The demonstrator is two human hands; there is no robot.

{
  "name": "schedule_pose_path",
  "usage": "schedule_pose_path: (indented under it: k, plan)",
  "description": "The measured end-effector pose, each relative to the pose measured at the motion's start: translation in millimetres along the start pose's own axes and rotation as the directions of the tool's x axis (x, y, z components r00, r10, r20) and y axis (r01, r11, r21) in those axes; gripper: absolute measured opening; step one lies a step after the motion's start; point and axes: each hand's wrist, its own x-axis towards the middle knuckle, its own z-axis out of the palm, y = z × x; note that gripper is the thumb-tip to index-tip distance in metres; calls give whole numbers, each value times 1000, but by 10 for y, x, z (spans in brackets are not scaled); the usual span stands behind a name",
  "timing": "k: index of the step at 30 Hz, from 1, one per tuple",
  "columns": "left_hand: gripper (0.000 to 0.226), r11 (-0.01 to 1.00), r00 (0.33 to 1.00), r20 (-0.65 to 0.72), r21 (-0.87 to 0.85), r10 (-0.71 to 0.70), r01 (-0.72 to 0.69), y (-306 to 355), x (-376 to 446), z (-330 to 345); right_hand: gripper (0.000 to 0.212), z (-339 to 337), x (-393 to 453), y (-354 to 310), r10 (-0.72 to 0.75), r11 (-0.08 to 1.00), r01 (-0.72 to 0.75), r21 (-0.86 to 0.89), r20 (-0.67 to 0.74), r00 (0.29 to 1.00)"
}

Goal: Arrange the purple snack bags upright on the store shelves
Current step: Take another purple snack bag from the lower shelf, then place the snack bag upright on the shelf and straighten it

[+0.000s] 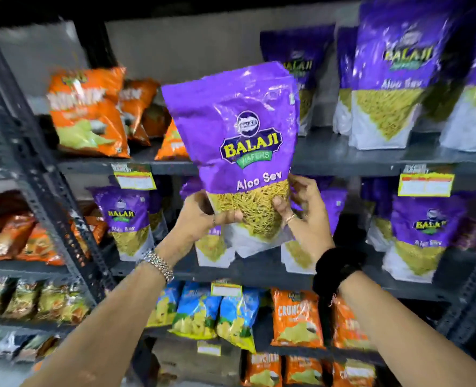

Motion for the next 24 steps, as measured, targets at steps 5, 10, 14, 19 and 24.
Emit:
schedule_pose_path:
  k: [5, 10, 14, 19, 24]
  plan:
    - [39, 986, 986, 21, -13, 167, -167, 610, 574, 113, 39, -144, 665, -435, -128, 992, 128, -1, -97, 987]
    - [34, 977, 977, 7, -35, 213, -212, 742, 1206, 166, 44, -241, 1254, -532, -157, 987, 149, -60, -165, 974]
    - [29, 982, 982, -46, -47, 183, -185, 618, 1729, 311, 51, -323, 1594, -294, -124, 990, 107, -90, -217, 968]
    - [39, 990, 989, -34, -1, 142, -142, 341, 2228, 581, 50, -513, 1954, 58, -89, 990, 60, -127, -238, 967]
    - [46, 994, 994, 14, 23, 106, -106, 287, 2541, 783, 51, -676, 2244, 201, -44, 983, 1, -184, -234, 971]
